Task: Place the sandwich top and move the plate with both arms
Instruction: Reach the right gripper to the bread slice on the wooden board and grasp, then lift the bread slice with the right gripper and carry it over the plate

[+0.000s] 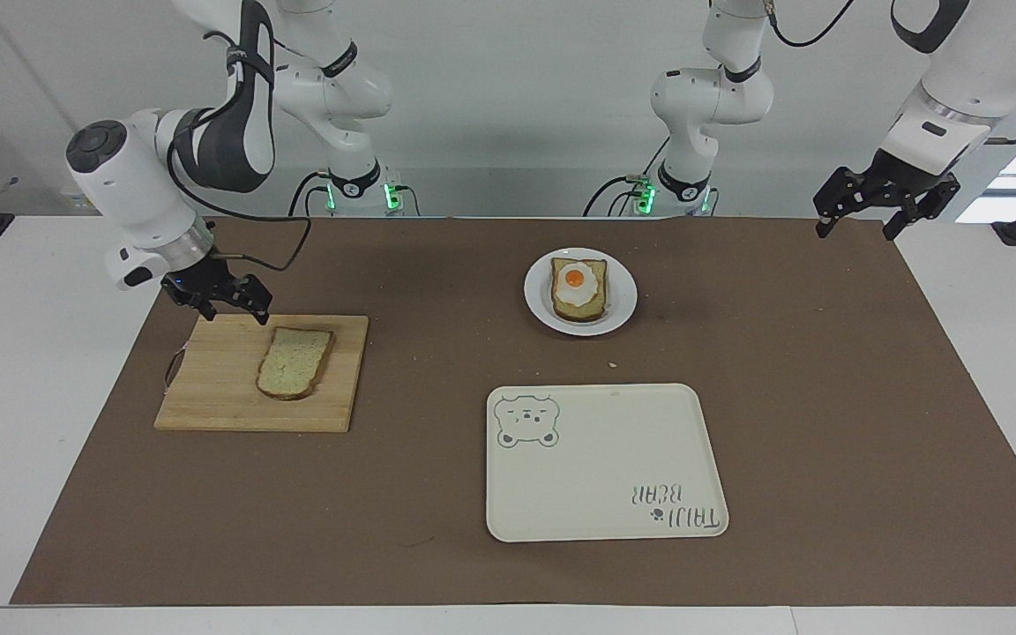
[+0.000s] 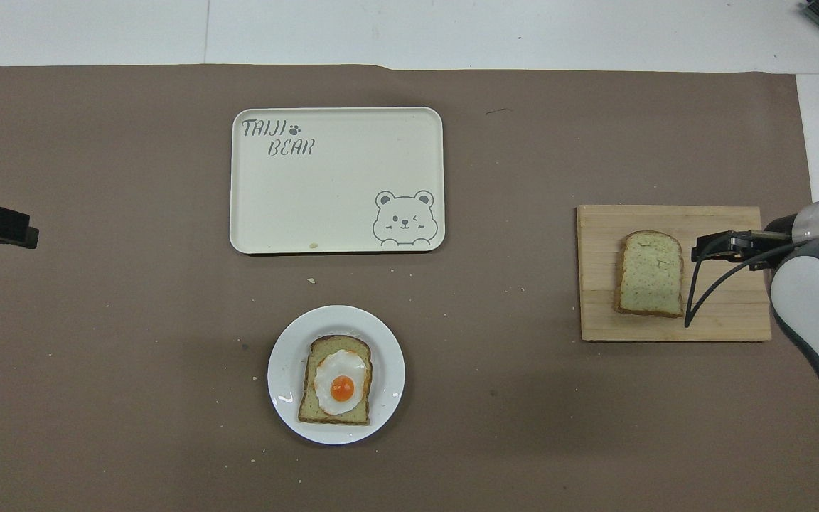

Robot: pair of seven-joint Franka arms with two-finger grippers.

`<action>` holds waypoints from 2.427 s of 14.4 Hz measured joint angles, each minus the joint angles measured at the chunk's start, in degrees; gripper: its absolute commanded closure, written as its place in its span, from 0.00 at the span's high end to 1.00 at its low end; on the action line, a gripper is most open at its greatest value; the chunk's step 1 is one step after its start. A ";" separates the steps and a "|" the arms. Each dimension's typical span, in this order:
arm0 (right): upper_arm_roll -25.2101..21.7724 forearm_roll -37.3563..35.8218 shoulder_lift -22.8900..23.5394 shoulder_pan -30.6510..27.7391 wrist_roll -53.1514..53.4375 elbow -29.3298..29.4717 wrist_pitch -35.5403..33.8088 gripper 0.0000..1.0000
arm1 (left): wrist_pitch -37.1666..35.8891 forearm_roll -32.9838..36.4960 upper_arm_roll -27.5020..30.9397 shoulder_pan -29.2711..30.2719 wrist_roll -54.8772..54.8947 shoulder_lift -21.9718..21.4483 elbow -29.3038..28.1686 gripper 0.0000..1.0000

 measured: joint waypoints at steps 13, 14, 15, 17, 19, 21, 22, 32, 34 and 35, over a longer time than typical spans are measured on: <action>0.00 5.36 7.69 -0.01 -10.22 -7.51 15.56 1.00 | 0.00 0.00 0.00 0.00 0.00 0.00 0.00 1.00; 0.00 5.71 7.68 -0.01 -10.22 -7.52 15.56 1.00 | 0.00 0.00 0.00 0.00 0.00 0.00 0.00 1.00; 0.00 6.54 7.68 -0.01 -10.31 -7.54 15.56 1.00 | 0.00 0.00 0.00 0.00 0.00 0.00 0.00 1.00; -0.01 9.01 7.69 -0.01 -11.71 -7.84 15.56 1.00 | 0.00 0.00 0.00 0.00 0.00 0.00 0.00 1.00; -0.04 10.62 7.69 -0.03 -13.06 -8.15 15.56 0.71 | 0.00 0.00 0.00 0.00 0.00 0.00 0.00 1.00; -0.05 10.76 7.69 -0.03 -13.25 -8.26 15.55 0.27 | 0.00 0.00 0.00 0.00 0.00 0.00 0.00 1.00; -0.04 10.78 7.68 -0.03 -13.36 -8.29 15.55 0.04 | 0.00 0.00 0.00 0.00 0.00 0.00 0.00 1.00; -0.54 10.84 7.12 -0.30 -13.40 -8.26 15.49 0.00 | 0.00 0.00 0.00 0.00 0.00 0.00 0.00 1.00; -0.54 10.84 7.12 -0.30 -13.40 -8.25 15.45 0.00 | 0.00 0.00 0.00 0.00 0.00 0.00 0.00 1.00; -0.54 10.84 7.11 -0.30 -13.40 -8.21 15.34 0.00 | 0.00 0.00 0.00 0.00 0.00 0.00 0.00 1.00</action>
